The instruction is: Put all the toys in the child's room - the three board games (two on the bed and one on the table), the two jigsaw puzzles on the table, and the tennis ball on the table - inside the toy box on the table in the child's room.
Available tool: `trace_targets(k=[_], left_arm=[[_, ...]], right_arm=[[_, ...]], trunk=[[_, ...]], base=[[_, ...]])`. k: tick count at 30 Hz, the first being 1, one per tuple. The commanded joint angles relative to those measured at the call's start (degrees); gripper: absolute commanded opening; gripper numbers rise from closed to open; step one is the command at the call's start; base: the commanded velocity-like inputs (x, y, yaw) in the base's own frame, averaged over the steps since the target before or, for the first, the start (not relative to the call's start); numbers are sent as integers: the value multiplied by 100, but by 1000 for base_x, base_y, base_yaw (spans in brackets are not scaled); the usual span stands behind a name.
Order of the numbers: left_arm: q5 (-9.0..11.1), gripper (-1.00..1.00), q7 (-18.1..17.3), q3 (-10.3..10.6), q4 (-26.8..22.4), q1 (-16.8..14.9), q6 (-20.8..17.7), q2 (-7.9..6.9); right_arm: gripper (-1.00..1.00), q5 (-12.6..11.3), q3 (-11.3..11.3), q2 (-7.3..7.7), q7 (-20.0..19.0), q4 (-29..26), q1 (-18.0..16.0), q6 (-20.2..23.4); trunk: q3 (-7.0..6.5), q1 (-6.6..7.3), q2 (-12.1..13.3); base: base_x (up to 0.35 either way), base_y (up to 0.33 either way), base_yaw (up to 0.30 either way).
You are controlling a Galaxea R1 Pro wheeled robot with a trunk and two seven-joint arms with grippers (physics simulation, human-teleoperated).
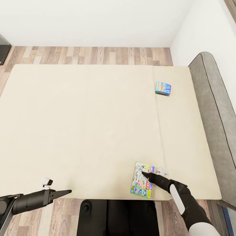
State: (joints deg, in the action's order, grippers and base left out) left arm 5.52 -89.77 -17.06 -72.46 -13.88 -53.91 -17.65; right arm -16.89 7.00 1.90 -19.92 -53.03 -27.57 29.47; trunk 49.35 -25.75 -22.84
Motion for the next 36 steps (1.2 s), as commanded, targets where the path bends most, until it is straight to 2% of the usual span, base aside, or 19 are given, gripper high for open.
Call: trace_targets(k=[1,7,22,31,36], left_arm=[[-4,100,-23,0,-1,-1,-60,-1],[-7,100,-23,1,-1,-1,-58,-1],[-15,100,-23,10,1,-1,-51,3],[-16,100,-23,10,0,-1,-49,5],[-16,100,-23,10,-1,-1,-49,3]], right_arm=[[100,-25,13,-20,-15,-5,0,43],[100,-25,4,-169,-20,-6,-1,49],[100,-25,-30,-277,-20,-5,-1,50],[100,-17,-43,-491,-24,-5,-2,49],[100,-17,-124,-526,-23,-5,-2,46]], trunk=[[6,-3,-9],[6,-3,-9],[6,-3,-9],[6,-3,-9],[6,-3,-9]], base=[[0,0,0],[0,0,0],[0,0,0],[0,0,0],[0,0,0]])
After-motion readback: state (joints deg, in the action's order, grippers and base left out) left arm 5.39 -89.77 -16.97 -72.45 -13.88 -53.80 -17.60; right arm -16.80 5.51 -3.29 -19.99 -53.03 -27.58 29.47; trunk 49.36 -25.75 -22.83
